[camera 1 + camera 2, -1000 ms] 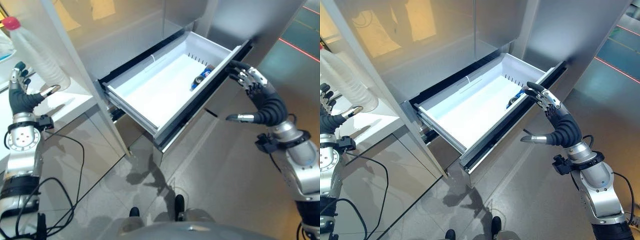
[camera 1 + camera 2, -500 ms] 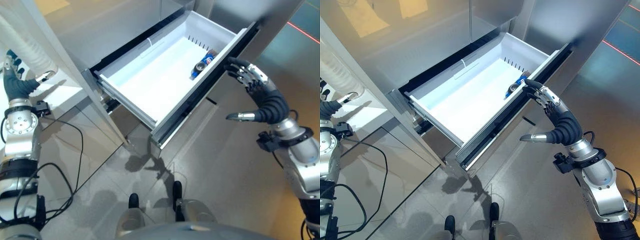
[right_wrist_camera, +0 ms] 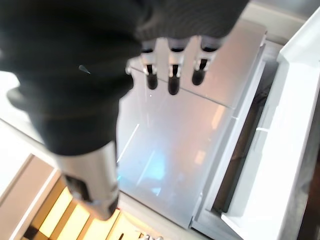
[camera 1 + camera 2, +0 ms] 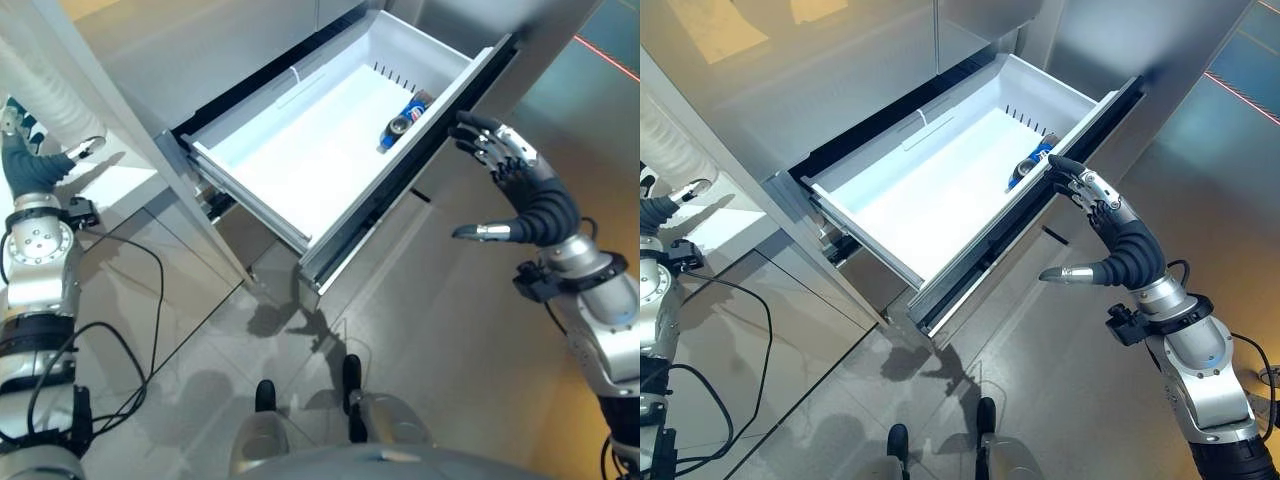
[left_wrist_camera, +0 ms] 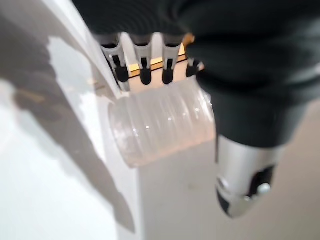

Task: Take the drinks into the refrigerator

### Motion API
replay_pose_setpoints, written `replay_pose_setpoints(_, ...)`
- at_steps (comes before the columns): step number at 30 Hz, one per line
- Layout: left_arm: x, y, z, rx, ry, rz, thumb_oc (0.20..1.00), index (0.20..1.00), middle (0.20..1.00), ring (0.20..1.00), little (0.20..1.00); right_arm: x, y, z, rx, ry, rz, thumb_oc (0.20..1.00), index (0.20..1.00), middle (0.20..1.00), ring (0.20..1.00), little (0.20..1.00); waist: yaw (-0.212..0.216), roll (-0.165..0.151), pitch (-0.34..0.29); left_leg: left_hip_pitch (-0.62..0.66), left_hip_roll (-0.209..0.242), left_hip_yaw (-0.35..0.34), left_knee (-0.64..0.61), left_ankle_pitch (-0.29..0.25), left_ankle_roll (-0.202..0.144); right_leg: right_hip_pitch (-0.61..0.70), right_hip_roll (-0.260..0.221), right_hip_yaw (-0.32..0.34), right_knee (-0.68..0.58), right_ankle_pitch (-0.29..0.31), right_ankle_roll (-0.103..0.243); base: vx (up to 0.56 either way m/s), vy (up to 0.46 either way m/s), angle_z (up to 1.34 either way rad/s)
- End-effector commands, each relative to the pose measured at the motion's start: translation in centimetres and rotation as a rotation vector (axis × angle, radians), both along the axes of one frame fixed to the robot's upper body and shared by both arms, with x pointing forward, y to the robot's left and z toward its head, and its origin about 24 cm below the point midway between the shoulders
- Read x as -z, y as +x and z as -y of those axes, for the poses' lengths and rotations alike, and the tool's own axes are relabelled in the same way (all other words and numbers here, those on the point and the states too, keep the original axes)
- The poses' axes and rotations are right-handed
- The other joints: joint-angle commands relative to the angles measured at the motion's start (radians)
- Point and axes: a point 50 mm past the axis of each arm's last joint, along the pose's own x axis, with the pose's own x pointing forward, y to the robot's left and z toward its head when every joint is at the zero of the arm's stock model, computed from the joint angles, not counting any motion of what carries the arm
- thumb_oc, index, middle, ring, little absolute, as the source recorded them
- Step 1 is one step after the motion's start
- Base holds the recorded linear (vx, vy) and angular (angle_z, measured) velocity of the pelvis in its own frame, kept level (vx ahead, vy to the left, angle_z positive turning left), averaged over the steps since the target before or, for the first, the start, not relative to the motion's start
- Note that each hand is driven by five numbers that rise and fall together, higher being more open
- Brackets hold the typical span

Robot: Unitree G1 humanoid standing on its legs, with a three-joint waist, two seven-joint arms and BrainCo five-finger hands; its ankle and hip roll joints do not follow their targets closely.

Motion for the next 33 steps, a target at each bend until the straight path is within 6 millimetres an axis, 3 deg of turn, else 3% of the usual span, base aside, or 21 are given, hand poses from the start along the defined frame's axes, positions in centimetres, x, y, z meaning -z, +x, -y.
replay_pose_setpoints(1,-2.1,2.8,3.7,0.135,0.114,0.025,1.000,1.000,1.000,1.000,1.000,-3.9,-1.9,-0.8,-0.091,0.026,0.209,1.000,1.000,1.000,1.000,1.000,-0.047,-0.015,-0.014,-0.017,-0.028,0.027,0.150,-0.106,0.059,0.030,-0.019,0.044,0.178,-0.186,0.076,0.00,0.000,0.00)
replay_pose_setpoints(10,-5.0,4.5,7.1,0.251,0.130,0.142,1.000,1.000,1.000,1.000,1.000,-3.9,-1.8,-1.1,-0.125,0.036,0.200,1.000,1.000,1.000,1.000,1.000,-0.069,-0.012,-0.030,-0.007,-0.024,0.034,0.138,-0.102,0.053,0.031,-0.018,0.046,0.177,-0.185,0.076,0.00,-0.005,0.02)
replay_pose_setpoints(23,-5.0,6.4,11.0,0.381,0.109,0.150,1.000,1.000,1.000,1.000,1.000,-3.8,-1.7,-1.8,-0.171,0.063,0.199,1.000,1.000,1.000,1.000,1.000,-0.087,-0.012,-0.039,0.004,-0.020,0.039,0.122,-0.095,0.049,0.034,-0.012,0.047,0.169,-0.184,0.077,0.00,0.000,0.00)
replay_pose_setpoints(24,-4.9,6.4,11.2,0.389,0.109,0.148,0.529,0.529,0.529,0.529,0.529,-3.8,-1.7,-1.8,-0.169,0.064,0.201,1.000,1.000,1.000,1.000,1.000,-0.088,-0.012,-0.038,0.005,-0.020,0.038,0.123,-0.095,0.049,0.035,-0.012,0.048,0.170,-0.183,0.077,0.00,0.000,0.00)
replay_pose_setpoints(25,-4.7,6.5,11.4,0.395,0.107,0.144,0.200,0.200,0.200,0.200,0.200,-3.8,-1.7,-1.8,-0.170,0.066,0.202,1.000,1.000,1.000,1.000,1.000,-0.088,-0.013,-0.039,0.006,-0.021,0.038,0.122,-0.095,0.049,0.036,-0.011,0.048,0.168,-0.182,0.077,0.00,0.000,0.00)
replay_pose_setpoints(33,-3.4,6.4,12.0,0.436,0.101,0.114,0.200,0.200,0.200,0.200,0.200,-3.7,-1.7,-1.8,-0.168,0.079,0.203,1.000,1.000,1.000,1.000,1.000,-0.087,-0.012,-0.042,0.018,-0.019,0.033,0.102,-0.087,0.051,0.046,-0.011,0.045,0.157,-0.179,0.076,0.00,0.000,0.00)
